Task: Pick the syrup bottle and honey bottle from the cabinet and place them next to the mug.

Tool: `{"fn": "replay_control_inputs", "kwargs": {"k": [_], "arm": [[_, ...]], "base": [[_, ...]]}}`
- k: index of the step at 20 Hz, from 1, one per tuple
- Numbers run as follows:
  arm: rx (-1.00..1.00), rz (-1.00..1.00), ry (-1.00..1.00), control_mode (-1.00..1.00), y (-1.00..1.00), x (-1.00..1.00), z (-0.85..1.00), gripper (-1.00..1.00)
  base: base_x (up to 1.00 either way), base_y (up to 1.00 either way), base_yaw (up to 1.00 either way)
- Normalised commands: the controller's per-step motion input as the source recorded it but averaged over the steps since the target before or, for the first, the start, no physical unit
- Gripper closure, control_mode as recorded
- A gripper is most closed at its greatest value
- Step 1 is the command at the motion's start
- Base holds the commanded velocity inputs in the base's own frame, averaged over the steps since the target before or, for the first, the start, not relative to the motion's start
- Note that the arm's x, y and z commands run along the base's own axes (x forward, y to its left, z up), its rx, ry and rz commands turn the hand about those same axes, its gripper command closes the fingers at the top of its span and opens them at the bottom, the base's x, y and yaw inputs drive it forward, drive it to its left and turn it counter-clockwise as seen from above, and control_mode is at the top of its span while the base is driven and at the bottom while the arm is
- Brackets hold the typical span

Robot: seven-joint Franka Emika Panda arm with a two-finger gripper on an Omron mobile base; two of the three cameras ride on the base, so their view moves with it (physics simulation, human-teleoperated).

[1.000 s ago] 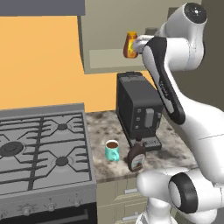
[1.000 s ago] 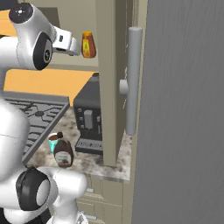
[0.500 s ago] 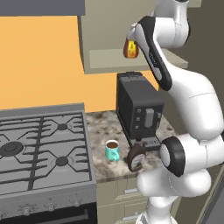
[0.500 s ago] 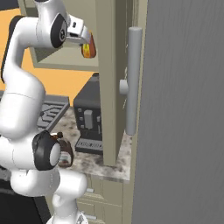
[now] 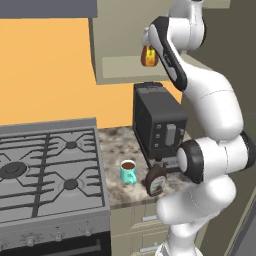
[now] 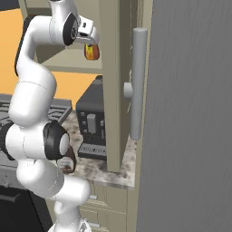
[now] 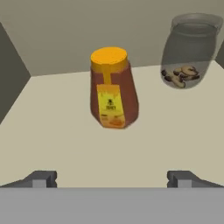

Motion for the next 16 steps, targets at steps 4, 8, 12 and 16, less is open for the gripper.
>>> {"fn": "replay_control_inputs", "kwargs": {"k": [4,8,12,16], "arm": [[0.0,0.0,0.0,-1.0,0.0,0.62,-0.04,-1.0],[0.0,0.0,0.0,-1.0,0.0,0.61,0.0,-1.0],[0.0,0.0,0.0,-1.0,0.0,0.49,0.0,-1.0],[0.0,0.0,0.0,-1.0,0.0,0.35,0.0,-1.0]], "base": [[0.0,0.0,0.0],[0.0,0.0,0.0],[0.0,0.0,0.0],[0.0,0.0,0.0]]}}
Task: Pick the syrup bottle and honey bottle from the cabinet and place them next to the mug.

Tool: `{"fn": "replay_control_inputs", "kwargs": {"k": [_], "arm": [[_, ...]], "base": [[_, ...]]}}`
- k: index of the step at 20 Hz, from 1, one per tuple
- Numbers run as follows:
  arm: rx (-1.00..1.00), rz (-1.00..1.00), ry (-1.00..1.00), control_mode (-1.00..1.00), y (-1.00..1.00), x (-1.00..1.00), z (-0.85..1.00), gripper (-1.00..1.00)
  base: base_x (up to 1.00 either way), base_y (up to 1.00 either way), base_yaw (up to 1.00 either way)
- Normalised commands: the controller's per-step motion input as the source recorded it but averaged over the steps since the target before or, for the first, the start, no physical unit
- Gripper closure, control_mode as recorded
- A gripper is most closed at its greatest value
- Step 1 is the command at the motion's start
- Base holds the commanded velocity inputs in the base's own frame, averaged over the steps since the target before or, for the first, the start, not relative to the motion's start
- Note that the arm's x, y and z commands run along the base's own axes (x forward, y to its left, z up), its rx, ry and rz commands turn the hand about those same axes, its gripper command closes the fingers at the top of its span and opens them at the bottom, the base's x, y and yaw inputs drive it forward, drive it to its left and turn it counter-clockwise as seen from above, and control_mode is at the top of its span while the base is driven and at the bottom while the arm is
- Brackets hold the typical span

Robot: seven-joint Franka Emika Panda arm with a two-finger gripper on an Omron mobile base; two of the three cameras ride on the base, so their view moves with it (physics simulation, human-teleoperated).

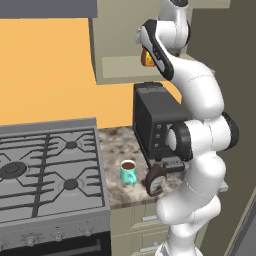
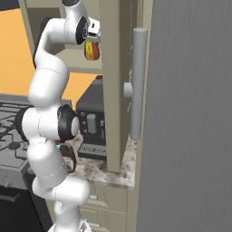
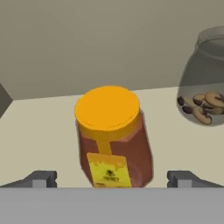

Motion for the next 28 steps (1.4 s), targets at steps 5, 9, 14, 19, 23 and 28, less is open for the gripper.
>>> {"fn": "replay_control_inputs", "kwargs": {"k": [5,9,14,19,23,28], "arm": [[0.0,0.0,0.0,-1.0,0.0,0.26,0.0,-1.0],[0.0,0.0,0.0,-1.0,0.0,0.22,0.0,-1.0],[0.0,0.0,0.0,-1.0,0.0,0.1,-0.09,-1.0],[0.0,0.0,0.0,-1.0,0.0,0.02,0.0,-1.0],[0.0,0.0,0.0,-1.0,0.0,0.12,0.0,-1.0],[0.0,0.0,0.0,-1.0,0.0,0.15,0.0,-1.0]], "base": [[0.0,0.0,0.0],[0.0,0.0,0.0],[0.0,0.0,0.0],[0.0,0.0,0.0],[0.0,0.0,0.0],[0.0,0.0,0.0]]}}
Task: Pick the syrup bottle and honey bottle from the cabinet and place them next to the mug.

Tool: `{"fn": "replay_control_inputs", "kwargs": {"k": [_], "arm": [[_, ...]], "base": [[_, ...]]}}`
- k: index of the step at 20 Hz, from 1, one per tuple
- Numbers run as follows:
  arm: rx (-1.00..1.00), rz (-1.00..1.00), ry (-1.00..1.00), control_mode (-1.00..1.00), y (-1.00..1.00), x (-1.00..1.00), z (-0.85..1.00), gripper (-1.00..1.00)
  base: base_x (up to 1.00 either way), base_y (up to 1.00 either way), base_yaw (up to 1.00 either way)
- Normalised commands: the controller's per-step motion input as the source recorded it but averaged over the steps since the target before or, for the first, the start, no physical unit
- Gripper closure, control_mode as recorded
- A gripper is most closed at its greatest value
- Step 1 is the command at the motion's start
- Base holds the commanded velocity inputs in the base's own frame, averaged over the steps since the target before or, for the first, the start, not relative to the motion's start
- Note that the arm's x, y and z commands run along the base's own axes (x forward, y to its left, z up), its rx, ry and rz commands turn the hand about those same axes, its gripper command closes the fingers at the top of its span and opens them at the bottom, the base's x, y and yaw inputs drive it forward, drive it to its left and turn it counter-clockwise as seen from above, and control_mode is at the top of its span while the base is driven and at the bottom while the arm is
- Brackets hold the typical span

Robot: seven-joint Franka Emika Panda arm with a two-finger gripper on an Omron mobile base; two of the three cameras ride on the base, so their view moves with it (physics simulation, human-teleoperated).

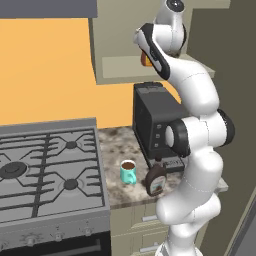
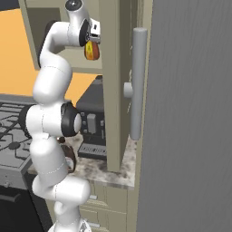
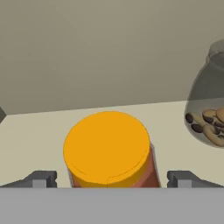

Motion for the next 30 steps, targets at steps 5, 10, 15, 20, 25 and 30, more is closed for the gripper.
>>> {"fn": "replay_control_inputs", "kwargs": {"k": [5,10,15,20,25,30], "arm": [[0.0,0.0,0.0,-1.0,0.0,0.03,0.0,-1.0],[0.0,0.0,0.0,-1.0,0.0,0.0,0.0,1.0],[0.0,0.0,0.0,-1.0,0.0,0.0,0.0,1.0],[0.0,0.0,0.0,-1.0,-0.02,-0.23,0.0,1.0],[0.02,0.0,0.0,-1.0,0.0,-0.93,0.0,1.0],[0.0,0.03,-0.04,-1.0,0.0,-1.0,0.0,1.0]], "base": [[0.0,0.0,0.0],[0.0,0.0,0.0],[0.0,0.0,0.0],[0.0,0.0,0.0],[0.0,0.0,0.0],[0.0,0.0,0.0]]}}
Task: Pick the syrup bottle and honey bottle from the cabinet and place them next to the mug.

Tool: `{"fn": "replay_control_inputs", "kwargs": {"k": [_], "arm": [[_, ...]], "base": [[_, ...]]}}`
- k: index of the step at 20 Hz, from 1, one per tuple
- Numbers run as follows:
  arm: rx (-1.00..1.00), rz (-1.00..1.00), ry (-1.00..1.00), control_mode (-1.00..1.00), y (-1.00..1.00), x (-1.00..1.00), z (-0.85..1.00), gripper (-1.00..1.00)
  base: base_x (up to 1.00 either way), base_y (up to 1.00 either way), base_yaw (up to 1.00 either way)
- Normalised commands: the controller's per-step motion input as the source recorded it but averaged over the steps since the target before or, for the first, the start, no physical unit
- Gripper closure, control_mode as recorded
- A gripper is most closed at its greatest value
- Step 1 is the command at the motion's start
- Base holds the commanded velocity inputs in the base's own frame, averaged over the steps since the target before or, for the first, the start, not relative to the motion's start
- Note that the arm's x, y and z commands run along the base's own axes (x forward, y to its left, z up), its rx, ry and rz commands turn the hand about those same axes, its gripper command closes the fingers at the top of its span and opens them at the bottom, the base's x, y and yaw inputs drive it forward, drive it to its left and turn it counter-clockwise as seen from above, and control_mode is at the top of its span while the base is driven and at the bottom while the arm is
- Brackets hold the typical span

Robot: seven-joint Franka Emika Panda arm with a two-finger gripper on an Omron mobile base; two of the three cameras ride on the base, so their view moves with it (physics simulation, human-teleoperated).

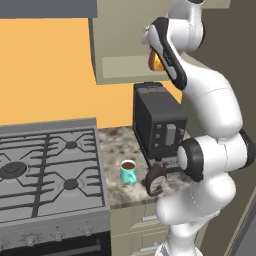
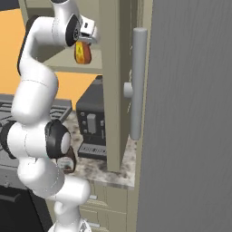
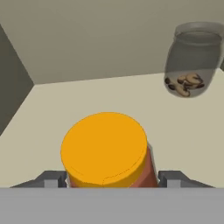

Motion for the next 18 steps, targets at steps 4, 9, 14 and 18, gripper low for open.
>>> {"fn": "replay_control_inputs", "kwargs": {"k": [4,9,14,18], "arm": [[0.0,0.09,-0.06,-1.0,0.23,-1.0,0.0,1.0],[0.0,0.09,-0.01,-1.0,0.35,-1.0,-0.04,1.0],[0.0,0.03,0.0,-1.0,0.52,-1.0,-0.15,1.0],[0.0,0.0,0.0,-1.0,0.69,-1.0,-0.19,1.0]], "base": [[0.0,0.0,0.0],[0.0,0.0,0.0],[0.0,0.0,0.0],[0.0,0.0,0.0]]}}
